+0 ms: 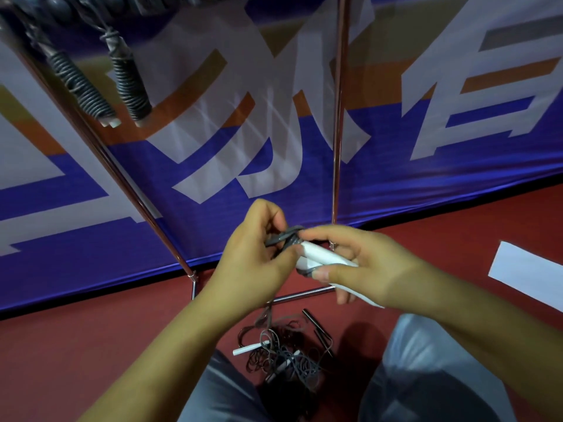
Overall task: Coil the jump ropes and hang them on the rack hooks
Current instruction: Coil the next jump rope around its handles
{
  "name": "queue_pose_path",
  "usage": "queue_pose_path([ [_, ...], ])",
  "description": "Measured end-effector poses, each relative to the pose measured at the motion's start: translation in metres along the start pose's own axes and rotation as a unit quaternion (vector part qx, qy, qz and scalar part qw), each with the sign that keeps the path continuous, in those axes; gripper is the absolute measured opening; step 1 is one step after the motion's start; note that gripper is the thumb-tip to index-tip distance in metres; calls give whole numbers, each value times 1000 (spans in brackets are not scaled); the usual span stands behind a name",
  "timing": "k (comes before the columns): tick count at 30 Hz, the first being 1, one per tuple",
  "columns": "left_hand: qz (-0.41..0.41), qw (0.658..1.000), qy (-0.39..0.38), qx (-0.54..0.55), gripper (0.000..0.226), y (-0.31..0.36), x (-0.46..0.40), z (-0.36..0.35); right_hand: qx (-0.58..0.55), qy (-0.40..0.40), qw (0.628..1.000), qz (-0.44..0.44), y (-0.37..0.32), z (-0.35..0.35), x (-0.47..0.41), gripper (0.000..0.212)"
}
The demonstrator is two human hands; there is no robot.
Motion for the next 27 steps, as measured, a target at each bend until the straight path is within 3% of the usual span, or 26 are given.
queue_pose_path([
  [5,-35,998,15,-47,37,3,6,-5,-9,-6,1000,-7,0,0,1,63],
  [10,-114,981,43,-148,43,6,10,-7,-69,15,997,9,3,-3,-4,55],
  [16,-87,978,78,-175,31,4,10,-6,-59,88,994,36,5,2,-3,57],
  [18,-33,990,71,-115,34,0,8,-4,-52,131,989,46,7,9,-3,55],
  [20,29,999,22,29,22,-4,5,-6,-41,168,983,55,6,15,-2,52],
  [23,102,959,-99,247,42,-8,0,-19,-16,178,982,62,3,17,-1,52],
  [27,158,895,-180,376,49,-8,-7,-24,3,187,980,65,1,18,-1,55],
])
Point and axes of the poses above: each hand's wrist, its own x-axis away from the middle knuckle, its own z-axis out of the back of the hand, y = z × x, the point moved 5 cm from there along -x, towards the middle knuckle, and after that the axes turned 13 degrees about -y, right-handed, at the moved point
